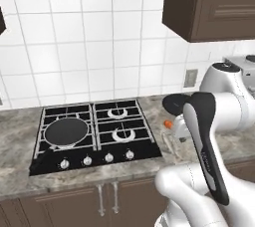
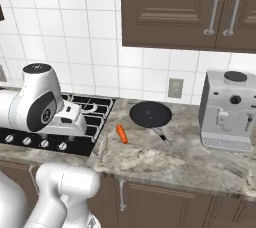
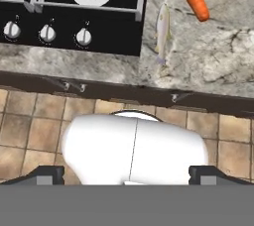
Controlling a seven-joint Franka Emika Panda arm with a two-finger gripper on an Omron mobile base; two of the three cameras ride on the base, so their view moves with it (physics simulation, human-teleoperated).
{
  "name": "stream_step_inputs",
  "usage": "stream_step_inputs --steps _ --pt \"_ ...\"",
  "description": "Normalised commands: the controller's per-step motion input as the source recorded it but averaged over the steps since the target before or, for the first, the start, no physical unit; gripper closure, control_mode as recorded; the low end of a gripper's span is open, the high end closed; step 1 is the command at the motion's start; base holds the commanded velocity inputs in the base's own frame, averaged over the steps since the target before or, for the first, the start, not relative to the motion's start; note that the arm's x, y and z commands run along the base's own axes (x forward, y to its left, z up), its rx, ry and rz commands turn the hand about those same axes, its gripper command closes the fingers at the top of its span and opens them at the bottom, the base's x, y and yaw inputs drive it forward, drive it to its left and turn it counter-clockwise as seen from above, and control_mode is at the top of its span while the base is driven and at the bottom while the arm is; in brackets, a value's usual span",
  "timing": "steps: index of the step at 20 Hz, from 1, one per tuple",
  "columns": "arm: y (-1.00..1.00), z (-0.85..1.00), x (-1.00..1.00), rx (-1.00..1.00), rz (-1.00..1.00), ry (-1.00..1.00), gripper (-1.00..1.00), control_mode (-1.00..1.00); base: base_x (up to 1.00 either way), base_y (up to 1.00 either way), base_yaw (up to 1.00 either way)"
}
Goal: Place both pans onto different burners. Then place the carrot and the fish on different pans.
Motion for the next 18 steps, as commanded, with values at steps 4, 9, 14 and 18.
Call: stream_step_inputs --steps 4,9,14,18 --pt "0.00 0.00 0.00 0.00 0.00 0.00 -1.00 1.00 0.00 -0.65 0.00" --pt "0.00 0.00 0.00 0.00 0.00 0.00 -1.00 1.00 0.12 -0.51 0.00" --pt "0.00 0.00 0.00 0.00 0.00 0.00 -1.00 1.00 0.38 -0.31 0.00" --pt "0.00 0.00 0.00 0.00 0.00 0.00 -1.00 1.00 0.53 -0.27 0.00"
